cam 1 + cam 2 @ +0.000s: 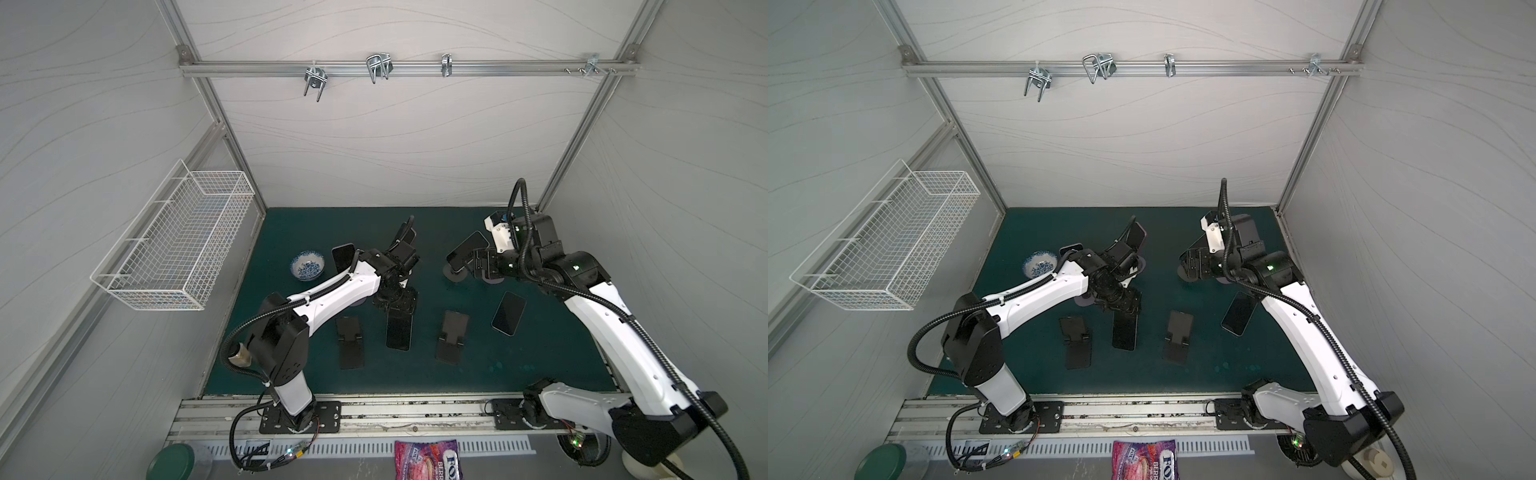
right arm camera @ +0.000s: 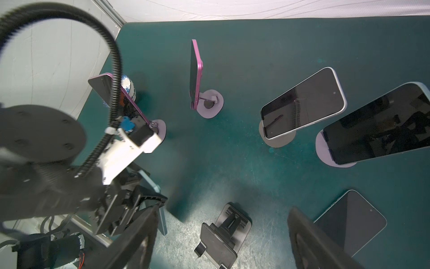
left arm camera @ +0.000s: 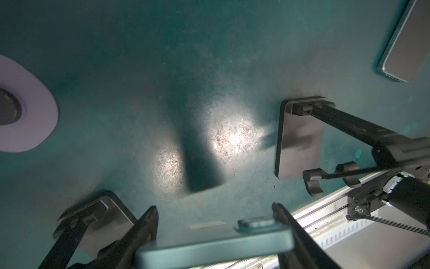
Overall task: Remove the phone from the phone stand
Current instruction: Place the phone at the bottom-center of the table.
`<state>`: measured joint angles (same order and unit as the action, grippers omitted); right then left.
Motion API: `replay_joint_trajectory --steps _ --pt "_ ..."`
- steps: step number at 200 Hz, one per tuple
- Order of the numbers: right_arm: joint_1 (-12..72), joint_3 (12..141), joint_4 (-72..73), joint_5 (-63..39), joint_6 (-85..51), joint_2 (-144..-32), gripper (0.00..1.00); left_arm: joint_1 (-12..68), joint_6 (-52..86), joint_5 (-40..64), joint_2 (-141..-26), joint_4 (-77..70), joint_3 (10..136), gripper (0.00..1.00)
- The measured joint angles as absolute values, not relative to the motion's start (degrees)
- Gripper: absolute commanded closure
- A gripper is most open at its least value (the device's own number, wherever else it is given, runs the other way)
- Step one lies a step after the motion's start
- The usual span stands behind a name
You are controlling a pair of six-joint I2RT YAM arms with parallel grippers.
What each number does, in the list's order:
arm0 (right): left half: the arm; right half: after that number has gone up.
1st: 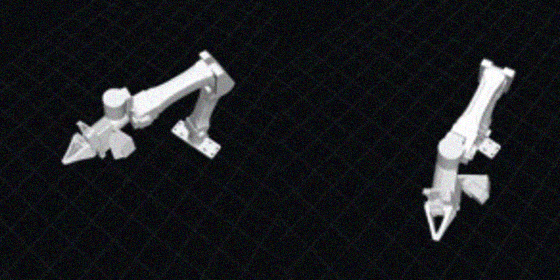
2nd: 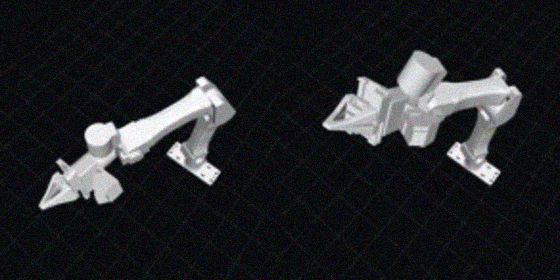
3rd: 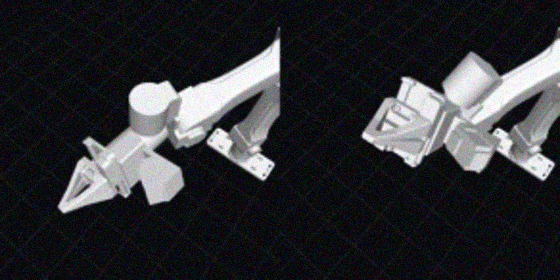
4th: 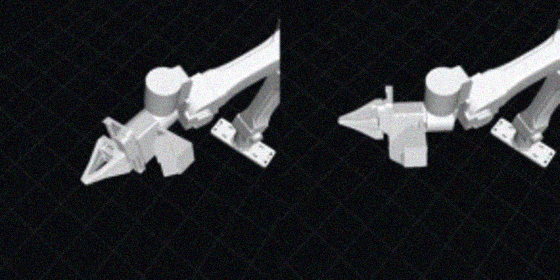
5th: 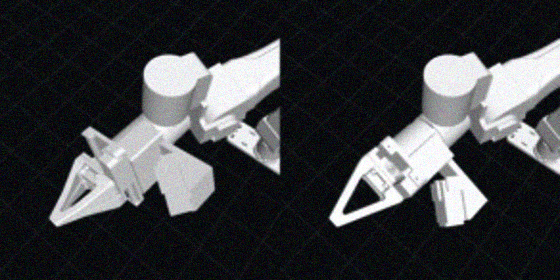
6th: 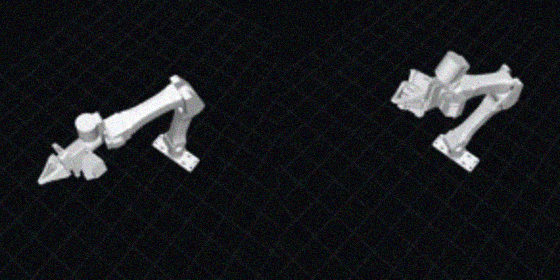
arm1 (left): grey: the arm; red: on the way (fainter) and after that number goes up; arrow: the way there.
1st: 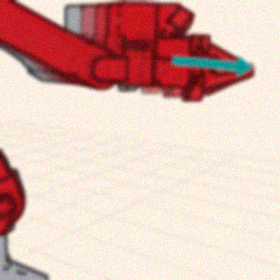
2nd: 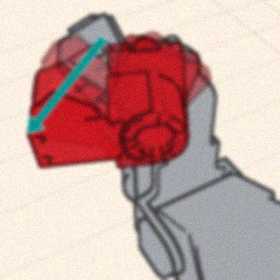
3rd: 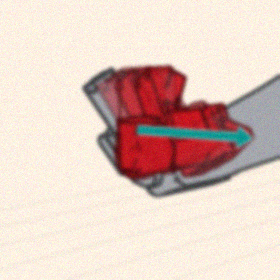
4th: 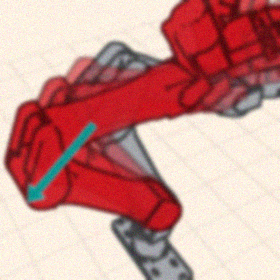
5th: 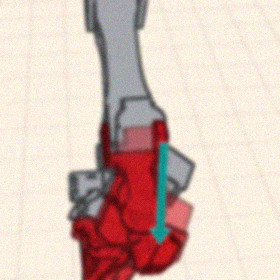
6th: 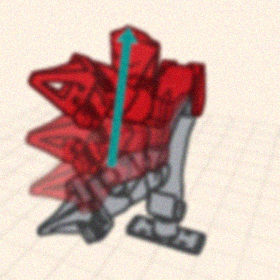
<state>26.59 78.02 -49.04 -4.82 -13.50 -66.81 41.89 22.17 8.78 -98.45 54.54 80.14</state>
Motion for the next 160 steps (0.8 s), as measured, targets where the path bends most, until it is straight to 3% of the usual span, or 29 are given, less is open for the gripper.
replay_joint_trajectory --steps 33,160 --pt "26.59 77.91 -49.04 -5.17 -13.52 -66.81 0.13 41.67 20.99 9.04 -101.78 55.00 81.80 0.50" --pt "26.55 76.90 -49.08 -6.55 -13.69 -66.57 0.12 41.25 19.42 10.85 -111.94 57.41 86.96 0.50"
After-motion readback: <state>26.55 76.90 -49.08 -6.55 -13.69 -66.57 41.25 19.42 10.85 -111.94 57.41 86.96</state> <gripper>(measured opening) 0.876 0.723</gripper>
